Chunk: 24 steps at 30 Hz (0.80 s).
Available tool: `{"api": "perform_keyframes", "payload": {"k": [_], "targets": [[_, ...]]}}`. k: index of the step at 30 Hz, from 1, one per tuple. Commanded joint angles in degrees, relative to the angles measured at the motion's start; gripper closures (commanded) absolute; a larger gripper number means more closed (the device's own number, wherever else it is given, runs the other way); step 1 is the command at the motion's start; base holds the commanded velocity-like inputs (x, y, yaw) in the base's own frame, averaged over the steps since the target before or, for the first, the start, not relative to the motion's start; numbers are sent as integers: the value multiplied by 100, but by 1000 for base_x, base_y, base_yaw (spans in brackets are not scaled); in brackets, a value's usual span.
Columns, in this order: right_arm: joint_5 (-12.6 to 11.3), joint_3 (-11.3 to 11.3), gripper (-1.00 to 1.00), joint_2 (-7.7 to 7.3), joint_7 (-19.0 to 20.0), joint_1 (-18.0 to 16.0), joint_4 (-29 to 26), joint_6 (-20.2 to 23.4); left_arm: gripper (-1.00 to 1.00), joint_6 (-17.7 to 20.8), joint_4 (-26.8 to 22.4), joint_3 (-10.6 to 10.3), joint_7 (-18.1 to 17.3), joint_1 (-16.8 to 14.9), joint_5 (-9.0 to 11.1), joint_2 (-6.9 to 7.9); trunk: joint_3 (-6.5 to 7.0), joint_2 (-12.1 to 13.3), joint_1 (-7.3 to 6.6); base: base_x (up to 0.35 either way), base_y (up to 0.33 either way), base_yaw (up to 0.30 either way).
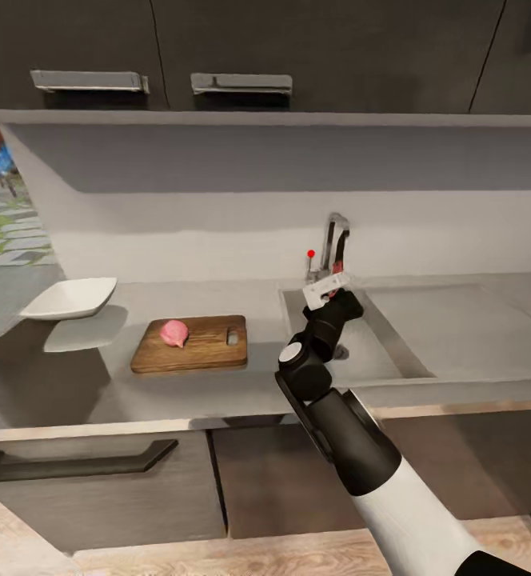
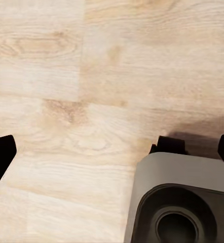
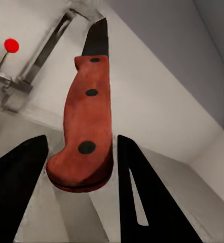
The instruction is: In the kitchen, take the Vidalia onion out of the sink, dice it on the chopping board with the paring knife, put the diced onion into the bowl on the countertop, then place both the paring knife and the chopping board into the sink.
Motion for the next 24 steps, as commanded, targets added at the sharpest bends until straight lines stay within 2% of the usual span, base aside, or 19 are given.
{"api": "perform_keyframes", "payload": {"k": [1,18,24], "targets": [[-18,6,100,0,-39,-6,1,17,-100,-36,23,-49,0,-9,53,-4,-12,-4,0,0,315,221],[-23,6,100,0,-35,-6,58,12,-100,-30,25,-49,0,-10,53,-4,-123,-4,0,0,314,221],[-24,6,100,0,-24,-3,121,-9,-100,-33,27,-49,0,-11,53,-4,-150,-4,0,0,103,156]]}}
